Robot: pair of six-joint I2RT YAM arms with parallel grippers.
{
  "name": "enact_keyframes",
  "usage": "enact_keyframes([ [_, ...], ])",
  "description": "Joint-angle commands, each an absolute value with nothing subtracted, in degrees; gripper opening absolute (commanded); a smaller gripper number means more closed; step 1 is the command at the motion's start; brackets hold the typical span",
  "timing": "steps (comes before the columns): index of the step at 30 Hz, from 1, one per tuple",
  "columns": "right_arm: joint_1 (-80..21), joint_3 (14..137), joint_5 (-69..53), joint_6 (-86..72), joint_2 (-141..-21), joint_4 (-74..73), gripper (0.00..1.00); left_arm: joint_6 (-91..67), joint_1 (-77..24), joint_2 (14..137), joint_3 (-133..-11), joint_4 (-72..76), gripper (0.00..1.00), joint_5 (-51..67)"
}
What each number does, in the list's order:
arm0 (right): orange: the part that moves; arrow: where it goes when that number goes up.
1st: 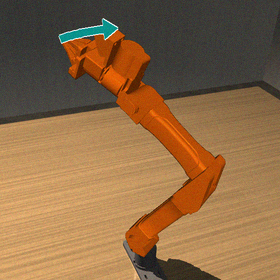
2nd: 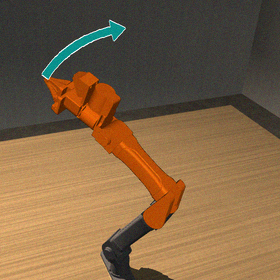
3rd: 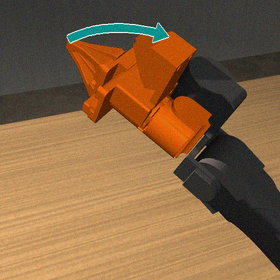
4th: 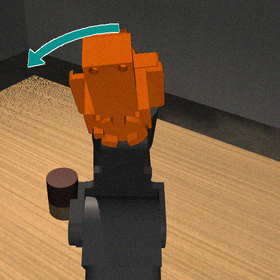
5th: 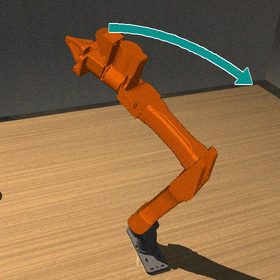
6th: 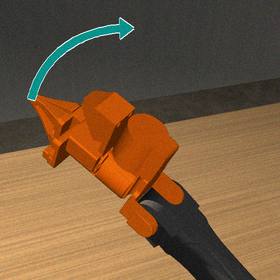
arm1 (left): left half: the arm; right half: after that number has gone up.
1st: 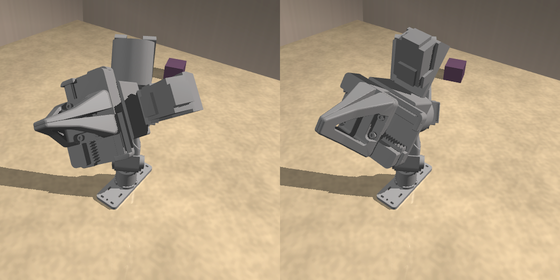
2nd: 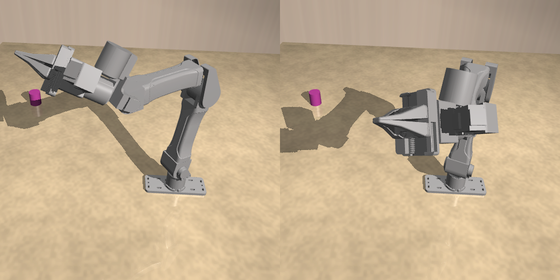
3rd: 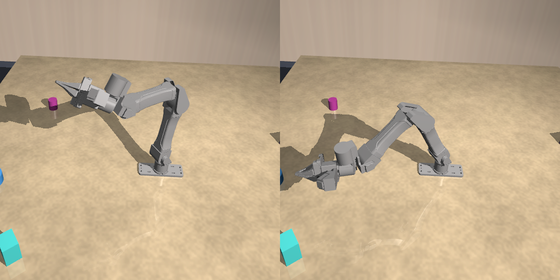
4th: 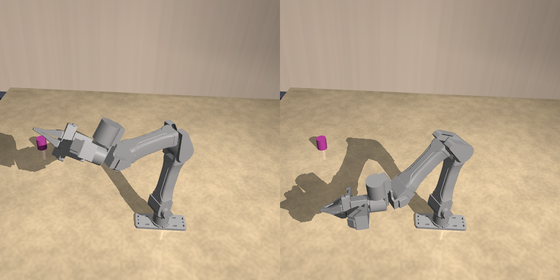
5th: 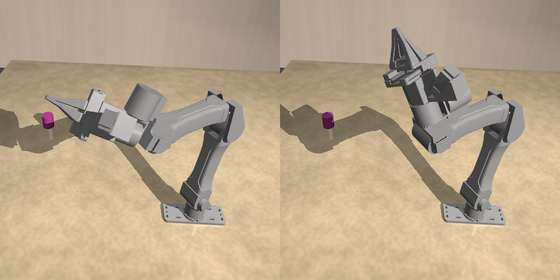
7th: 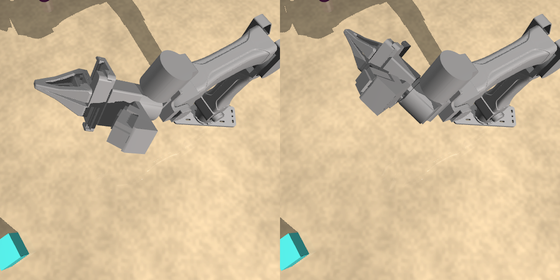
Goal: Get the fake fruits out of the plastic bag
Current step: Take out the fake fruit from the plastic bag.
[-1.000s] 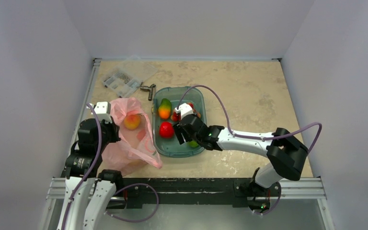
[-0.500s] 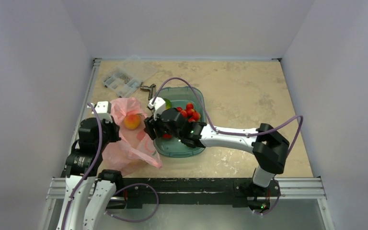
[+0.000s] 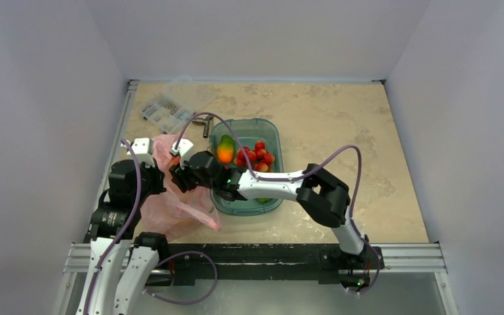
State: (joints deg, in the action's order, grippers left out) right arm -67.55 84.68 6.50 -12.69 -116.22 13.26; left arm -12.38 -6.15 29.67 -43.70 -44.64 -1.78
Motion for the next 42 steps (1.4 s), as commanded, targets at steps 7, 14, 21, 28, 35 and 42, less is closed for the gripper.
enact_keyframes([
  [7,-67.53,95.42,18.16,-8.46,-125.63,16.43,0.53,-11.91,-6.42,29.53,-44.74,-42.97,0.00,-1.24],
  [14,-67.54,99.61,26.91,-3.68,-130.53,19.21,0.67,-11.88,-6.50,29.70,-44.74,-42.93,0.00,-0.97],
  [21,-67.50,107.09,28.21,-0.50,-137.48,17.59,0.86,-11.87,-6.50,29.80,-44.74,-42.87,0.00,-0.70],
  [28,-67.50,113.84,31.76,1.78,-145.07,18.39,0.89,-11.87,-6.50,29.88,-44.73,-42.74,0.00,-0.44],
  [35,-67.52,117.33,33.33,3.27,-148.14,20.53,0.62,-11.87,-6.77,30.13,-44.65,-42.89,0.00,-0.70],
  [42,-67.54,112.15,31.64,1.43,-142.82,21.36,0.29,-11.91,-6.77,30.22,-44.65,-42.88,0.00,-0.87],
])
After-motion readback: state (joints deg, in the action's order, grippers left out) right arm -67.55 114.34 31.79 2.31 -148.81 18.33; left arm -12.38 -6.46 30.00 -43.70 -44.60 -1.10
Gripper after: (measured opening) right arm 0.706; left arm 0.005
